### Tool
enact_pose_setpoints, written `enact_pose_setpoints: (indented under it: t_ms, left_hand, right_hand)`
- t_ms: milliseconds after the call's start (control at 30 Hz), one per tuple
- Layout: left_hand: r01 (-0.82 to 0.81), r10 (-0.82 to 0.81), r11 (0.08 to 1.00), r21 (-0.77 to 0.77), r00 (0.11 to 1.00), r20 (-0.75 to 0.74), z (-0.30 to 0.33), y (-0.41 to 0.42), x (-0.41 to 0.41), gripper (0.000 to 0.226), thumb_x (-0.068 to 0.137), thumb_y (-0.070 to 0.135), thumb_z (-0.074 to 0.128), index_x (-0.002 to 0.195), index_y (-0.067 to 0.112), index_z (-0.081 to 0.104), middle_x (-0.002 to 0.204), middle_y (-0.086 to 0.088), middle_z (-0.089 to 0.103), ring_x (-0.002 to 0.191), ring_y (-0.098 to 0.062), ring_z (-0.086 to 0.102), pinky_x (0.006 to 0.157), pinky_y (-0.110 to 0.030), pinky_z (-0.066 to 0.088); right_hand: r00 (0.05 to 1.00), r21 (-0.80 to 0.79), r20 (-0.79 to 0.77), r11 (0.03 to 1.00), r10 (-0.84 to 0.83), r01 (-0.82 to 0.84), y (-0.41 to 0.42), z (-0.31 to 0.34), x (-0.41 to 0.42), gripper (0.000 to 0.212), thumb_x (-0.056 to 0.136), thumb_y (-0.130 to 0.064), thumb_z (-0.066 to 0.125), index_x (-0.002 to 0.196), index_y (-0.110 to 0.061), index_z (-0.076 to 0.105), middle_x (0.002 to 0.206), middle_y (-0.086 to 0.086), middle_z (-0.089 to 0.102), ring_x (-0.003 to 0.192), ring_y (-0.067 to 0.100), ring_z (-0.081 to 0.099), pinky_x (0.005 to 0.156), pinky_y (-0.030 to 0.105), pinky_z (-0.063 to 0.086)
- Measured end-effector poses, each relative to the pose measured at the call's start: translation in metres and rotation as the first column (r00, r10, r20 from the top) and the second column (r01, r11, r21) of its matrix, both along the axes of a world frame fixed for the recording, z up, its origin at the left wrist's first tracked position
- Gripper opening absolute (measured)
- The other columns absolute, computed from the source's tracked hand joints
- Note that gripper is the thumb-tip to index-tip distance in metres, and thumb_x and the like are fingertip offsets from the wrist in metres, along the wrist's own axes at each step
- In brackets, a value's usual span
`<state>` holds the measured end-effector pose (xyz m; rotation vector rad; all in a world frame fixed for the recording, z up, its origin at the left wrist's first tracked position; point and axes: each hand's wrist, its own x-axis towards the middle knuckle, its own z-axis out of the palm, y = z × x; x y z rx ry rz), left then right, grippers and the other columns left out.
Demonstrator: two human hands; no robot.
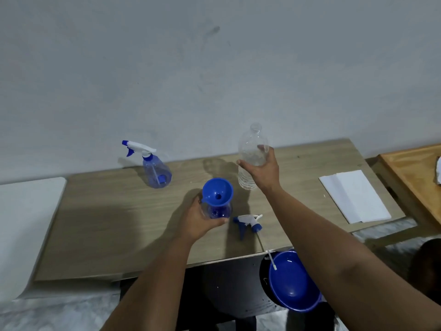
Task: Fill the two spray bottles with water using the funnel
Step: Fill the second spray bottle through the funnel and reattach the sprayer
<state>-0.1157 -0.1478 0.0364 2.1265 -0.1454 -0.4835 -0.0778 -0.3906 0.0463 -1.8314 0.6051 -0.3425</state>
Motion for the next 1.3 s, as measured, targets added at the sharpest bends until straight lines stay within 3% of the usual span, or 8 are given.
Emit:
enact_pose_setpoints:
  t_ms: [100,267,367,533,767,1100,1200,1300]
  left_hand:
    - [0.011,-0.012,1.000,0.016,1.000,0.021,0.008,0.002,-0.002,0.095,0.060,0.038,0.095,0.140,0.028,0.045,0.129,0.018,0.053,0.116,0.000,0.047,0.075,-0.001,0.032]
    - [0.026,-0.028,0.999,0.035,0.999,0.042,0.014,0.009,-0.005,0.096,0.061,0.045,0.093,0.141,0.033,0.042,0.134,0.019,0.052,0.117,-0.001,0.047,0.076,-0.006,0.030]
    - [0.025,-0.028,0.997,0.067,0.998,0.047,0.018,0.013,-0.008,0.107,0.059,0.051,0.092,0.148,0.034,0.035,0.143,0.019,0.045,0.122,-0.001,0.043,0.085,-0.016,0.034]
    - [-0.005,0.004,0.999,0.053,1.000,0.024,0.022,0.017,-0.007,0.121,0.057,0.054,0.092,0.155,0.032,0.025,0.159,0.010,0.034,0.143,-0.014,0.036,0.101,-0.026,0.032]
    - [-0.001,-0.001,1.000,0.025,0.998,0.058,0.039,0.010,-0.003,0.117,0.060,0.053,0.091,0.154,0.032,0.026,0.156,0.011,0.037,0.137,-0.014,0.042,0.097,-0.027,0.036]
    - [0.017,-0.012,0.999,-0.044,0.994,0.107,0.049,0.002,-0.012,0.091,0.069,0.035,0.091,0.145,0.028,0.042,0.135,0.014,0.052,0.115,-0.001,0.047,0.091,-0.022,0.035]
    - [0.017,-0.014,0.999,-0.031,0.995,0.100,0.048,0.002,-0.013,0.093,0.070,0.034,0.091,0.147,0.025,0.040,0.139,0.012,0.052,0.128,-0.010,0.050,0.093,-0.023,0.034]
    - [0.013,-0.010,0.999,-0.037,0.996,0.094,0.047,0.001,-0.013,0.097,0.069,0.035,0.091,0.149,0.026,0.037,0.144,0.011,0.051,0.132,-0.013,0.049,0.096,-0.024,0.036]
  right_hand:
    - [0.997,0.035,0.059,0.998,-0.051,0.049,0.003,-0.003,0.001,0.067,0.073,-0.041,0.092,0.127,-0.025,0.057,0.128,-0.008,0.067,0.121,0.016,0.063,0.108,0.046,0.053]
    - [0.975,0.159,0.163,0.979,-0.150,0.125,0.004,0.002,-0.010,0.054,0.079,-0.028,0.092,0.123,-0.022,0.060,0.113,-0.007,0.069,0.105,0.000,0.068,0.100,0.038,0.059]
    - [0.960,0.167,0.226,0.977,-0.168,0.131,0.004,0.018,-0.018,0.054,0.076,-0.031,0.095,0.117,-0.017,0.062,0.108,-0.003,0.071,0.100,0.005,0.069,0.096,0.032,0.059]
    - [0.931,0.091,0.350,0.993,-0.101,0.074,0.001,0.059,-0.027,0.051,0.072,-0.043,0.096,0.104,-0.021,0.062,0.108,-0.002,0.074,0.104,0.013,0.072,0.099,0.039,0.059]
    - [0.902,0.012,0.432,1.000,0.003,-0.009,-0.006,0.102,-0.036,0.065,0.075,-0.040,0.093,0.127,-0.032,0.055,0.098,0.002,0.074,0.092,0.019,0.074,0.094,0.041,0.061]
    - [0.941,-0.083,0.214,0.965,0.262,-0.250,-0.007,0.075,-0.082,0.059,0.074,-0.043,0.095,0.120,-0.032,0.059,0.083,0.010,0.068,0.073,0.011,0.064,0.073,0.025,0.057]
    - [0.934,-0.070,0.102,0.939,0.343,-0.337,-0.004,0.063,-0.094,0.059,0.070,-0.048,0.096,0.115,-0.034,0.061,0.081,0.016,0.069,0.071,0.014,0.066,0.070,0.036,0.059]
    - [0.923,-0.087,-0.002,0.920,0.384,-0.383,-0.002,0.053,-0.104,0.056,0.068,-0.050,0.096,0.111,-0.037,0.062,0.078,0.006,0.068,0.070,0.013,0.067,0.075,0.042,0.061]
